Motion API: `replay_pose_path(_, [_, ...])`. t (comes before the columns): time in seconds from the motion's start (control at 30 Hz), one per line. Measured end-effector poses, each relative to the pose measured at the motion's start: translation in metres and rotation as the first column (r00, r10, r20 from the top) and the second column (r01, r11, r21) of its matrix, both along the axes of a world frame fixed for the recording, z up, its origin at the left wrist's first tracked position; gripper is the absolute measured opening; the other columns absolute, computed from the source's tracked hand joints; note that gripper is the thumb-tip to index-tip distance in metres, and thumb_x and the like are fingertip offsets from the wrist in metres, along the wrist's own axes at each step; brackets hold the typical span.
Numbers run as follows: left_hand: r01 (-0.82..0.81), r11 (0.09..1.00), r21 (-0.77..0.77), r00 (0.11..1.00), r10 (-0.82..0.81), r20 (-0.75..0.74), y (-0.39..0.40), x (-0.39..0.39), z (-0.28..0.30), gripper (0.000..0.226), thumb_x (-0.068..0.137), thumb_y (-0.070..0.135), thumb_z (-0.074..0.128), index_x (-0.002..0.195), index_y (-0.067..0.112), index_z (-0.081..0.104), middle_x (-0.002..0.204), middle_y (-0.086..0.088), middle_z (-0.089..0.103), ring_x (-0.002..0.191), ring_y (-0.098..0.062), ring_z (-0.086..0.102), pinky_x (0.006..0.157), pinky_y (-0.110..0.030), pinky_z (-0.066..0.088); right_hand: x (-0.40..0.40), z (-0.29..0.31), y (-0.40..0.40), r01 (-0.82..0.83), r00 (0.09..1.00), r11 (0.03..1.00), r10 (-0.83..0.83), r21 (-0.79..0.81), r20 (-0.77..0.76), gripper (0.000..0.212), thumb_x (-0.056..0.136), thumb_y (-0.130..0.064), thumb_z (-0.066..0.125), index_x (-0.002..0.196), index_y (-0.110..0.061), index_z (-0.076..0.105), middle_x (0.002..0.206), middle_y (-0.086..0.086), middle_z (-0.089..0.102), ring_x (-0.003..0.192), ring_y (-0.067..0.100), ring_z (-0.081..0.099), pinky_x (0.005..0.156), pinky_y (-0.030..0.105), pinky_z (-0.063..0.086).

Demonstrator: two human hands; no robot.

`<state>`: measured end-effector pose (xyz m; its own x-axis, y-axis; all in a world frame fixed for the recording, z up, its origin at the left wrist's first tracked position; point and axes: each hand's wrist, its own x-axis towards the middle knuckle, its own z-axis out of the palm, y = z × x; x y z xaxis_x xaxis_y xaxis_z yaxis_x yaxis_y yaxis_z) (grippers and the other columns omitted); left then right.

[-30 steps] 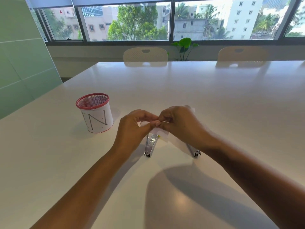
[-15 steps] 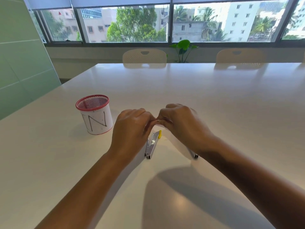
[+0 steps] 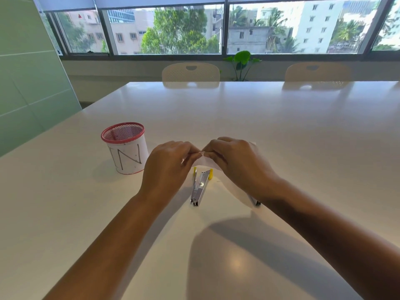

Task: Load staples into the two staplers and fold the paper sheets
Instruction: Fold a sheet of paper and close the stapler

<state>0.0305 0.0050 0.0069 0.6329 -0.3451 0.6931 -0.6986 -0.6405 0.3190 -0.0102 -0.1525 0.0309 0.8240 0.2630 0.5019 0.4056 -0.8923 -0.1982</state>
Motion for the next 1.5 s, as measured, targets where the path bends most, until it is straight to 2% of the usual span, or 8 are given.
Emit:
replay_pose_path(0.4, [0.007, 0.992, -0.123, 0.998, -0.015, -0.065, 0.002, 0.002, -0.001, 0.022, 0.08, 0.027, 0.061, 0.088, 0.008, 0.07, 0.079, -0.004, 0.071, 0.071, -0.012, 0.057, 0.071, -0.026, 0.048, 0.002, 0.002, -0.006, 0.077, 0.993, 0.992, -0.085, 0.103, 0.078, 0.021, 0.089, -0.038, 0.054, 0.09, -0.02, 0.065, 0.093, -0.006, 0.067, 0.08, 0.015, 0.061, 0.059, 0.011, 0.032])
replay_pose_path(0.63, [-0.035, 0.984, -0.172, 0.979, -0.001, -0.204, 0.0, 0.002, -0.001, 0.012, 0.084, 0.019, 0.063, 0.088, 0.012, 0.072, 0.074, 0.012, 0.06, 0.067, -0.004, 0.056, 0.071, -0.024, 0.047, 0.008, -0.004, -0.01, 0.03, 0.999, 0.977, -0.036, 0.212, 0.023, 0.015, 0.084, -0.032, 0.063, 0.084, -0.018, 0.068, 0.087, -0.004, 0.07, 0.075, 0.016, 0.064, 0.057, 0.02, 0.042])
replay_pose_path(0.73, [0.013, 0.94, -0.342, 0.93, -0.138, -0.342, 0.003, 0.006, 0.005, 0.009, 0.083, 0.018, 0.063, 0.076, 0.018, 0.069, 0.065, 0.019, 0.063, 0.063, 0.008, 0.059, 0.066, -0.011, 0.047, 0.017, -0.002, -0.013, -0.009, 0.995, 0.873, 0.054, 0.487, -0.078, 0.011, 0.078, -0.025, 0.071, 0.069, -0.027, 0.066, 0.072, -0.003, 0.07, 0.067, 0.011, 0.063, 0.057, 0.02, 0.048])
replay_pose_path(0.87, [-0.038, 0.806, -0.591, 0.808, -0.322, -0.492, 0.003, 0.008, 0.008, 0.013, 0.086, 0.022, 0.058, 0.073, 0.022, 0.059, 0.072, 0.004, 0.065, 0.068, -0.005, 0.06, 0.066, -0.014, 0.051, 0.019, 0.001, -0.011, -0.016, 0.97, 0.713, 0.182, 0.701, -0.163, 0.017, 0.077, -0.02, 0.072, 0.065, -0.026, 0.061, 0.066, -0.002, 0.066, 0.058, 0.003, 0.056, 0.062, 0.02, 0.047])
replay_pose_path(1.07, [-0.04, 0.669, -0.742, 0.761, -0.461, -0.457, 0.003, 0.005, 0.007, 0.013, 0.089, 0.019, 0.052, 0.077, 0.024, 0.056, 0.08, 0.002, 0.062, 0.089, -0.02, 0.059, 0.081, -0.033, 0.052, 0.012, 0.004, -0.005, 0.049, 0.86, 0.524, 0.41, 0.85, -0.302, 0.007, 0.085, -0.007, 0.061, 0.08, -0.012, 0.062, 0.065, -0.002, 0.067, 0.056, 0.003, 0.063, 0.057, 0.015, 0.053])
replay_pose_path(1.2, [-0.084, 0.493, -0.866, 0.651, -0.631, -0.422, -0.002, 0.005, 0.008, 0.016, 0.092, 0.016, 0.047, 0.079, 0.021, 0.055, 0.067, 0.011, 0.07, 0.071, -0.007, 0.067, 0.066, -0.021, 0.055, 0.013, -0.003, 0.002, 0.125, 0.83, 0.376, 0.468, 0.918, -0.305, 0.014, 0.089, -0.007, 0.055, 0.093, -0.016, 0.064, 0.078, 0.005, 0.069, 0.062, 0.01, 0.067, 0.068, 0.021, 0.058])
replay_pose_path(1.33, [-0.053, 0.606, -0.794, 0.616, -0.606, -0.504, -0.006, 0.004, 0.004, 0.007, 0.088, 0.019, 0.053, 0.082, 0.019, 0.058, 0.071, 0.006, 0.071, 0.069, -0.012, 0.067, 0.064, -0.021, 0.057, 0.019, -0.011, 0.0, 0.202, 0.88, 0.283, 0.368, 0.937, -0.301, 0.015, 0.087, -0.013, 0.059, 0.101, -0.01, 0.064, 0.083, 0.007, 0.07, 0.067, 0.016, 0.067, 0.073, 0.025, 0.058])
replay_pose_path(1.5, [-0.081, 0.722, -0.687, 0.726, -0.429, -0.537, 0.002, 0.012, 0.001, 0.005, 0.091, 0.02, 0.05, 0.091, 0.023, 0.054, 0.084, 0.007, 0.064, 0.061, -0.002, 0.067, 0.059, -0.017, 0.056, 0.021, -0.013, 0.002, 0.195, 0.889, 0.402, 0.313, 0.895, -0.334, 0.011, 0.087, -0.019, 0.06, 0.097, -0.019, 0.062, 0.073, 0.0, 0.068, 0.064, 0.01, 0.067, 0.065, 0.025, 0.057])
